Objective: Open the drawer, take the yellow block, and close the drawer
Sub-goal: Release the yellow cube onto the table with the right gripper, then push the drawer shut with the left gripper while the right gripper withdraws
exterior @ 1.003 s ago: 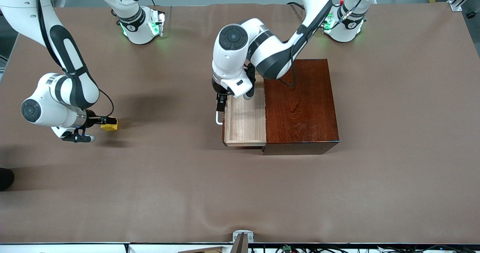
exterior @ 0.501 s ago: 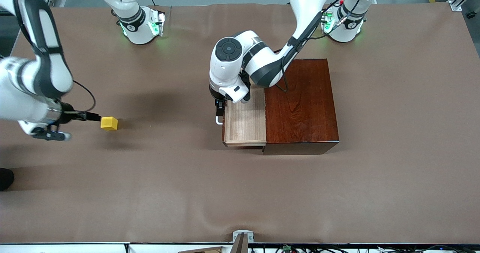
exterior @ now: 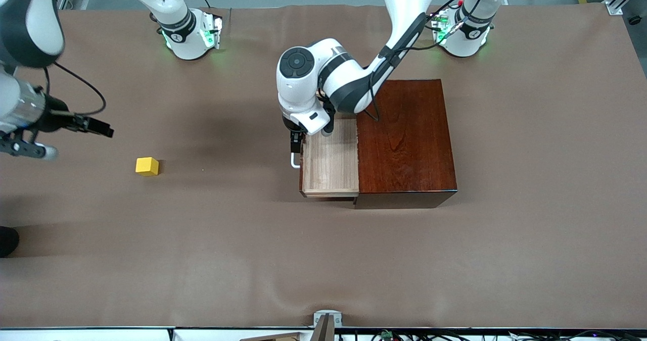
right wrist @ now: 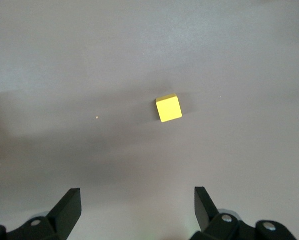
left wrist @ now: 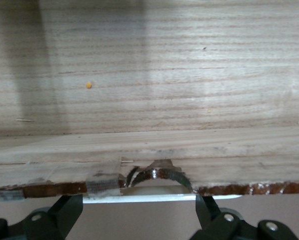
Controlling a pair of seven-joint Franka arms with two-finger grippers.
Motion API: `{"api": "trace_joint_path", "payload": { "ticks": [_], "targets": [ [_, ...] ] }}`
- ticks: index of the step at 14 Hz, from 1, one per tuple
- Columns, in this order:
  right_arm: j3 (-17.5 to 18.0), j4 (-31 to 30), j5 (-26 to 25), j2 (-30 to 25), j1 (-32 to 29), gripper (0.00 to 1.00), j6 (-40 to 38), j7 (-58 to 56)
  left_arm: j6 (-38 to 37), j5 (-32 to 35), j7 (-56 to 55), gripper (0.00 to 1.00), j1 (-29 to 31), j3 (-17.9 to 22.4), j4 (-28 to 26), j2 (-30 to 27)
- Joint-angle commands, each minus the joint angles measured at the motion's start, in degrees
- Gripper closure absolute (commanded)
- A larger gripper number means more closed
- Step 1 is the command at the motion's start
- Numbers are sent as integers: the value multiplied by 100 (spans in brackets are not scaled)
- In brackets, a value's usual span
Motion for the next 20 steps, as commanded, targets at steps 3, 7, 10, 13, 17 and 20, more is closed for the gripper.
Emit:
{"api": "trace_joint_path", "payload": {
  "ticks": [3,7,10,13,17,20],
  "targets": [
    [34,707,-117,-90,43,0,-513,-39,-901,528,48,0,-69,82,134,-17],
    [-1,681,-55,-117,25,0,-443,-498,-1367,616,48,0,36,178,134,-96],
    [-1,707,-64,-126,16,0,-469,-488,-1622,590,39,0,63,372,134,-114],
    [8,734,-73,-126,34,0,-478,-480,-1877,590,30,0,238,408,134,-141],
    [25,742,-82,-117,43,0,-478,-489,-2246,599,-14,0,485,416,134,-272],
    [25,751,-82,-126,34,0,-461,-488,-2440,607,-14,0,652,425,134,-308]
  ]
}}
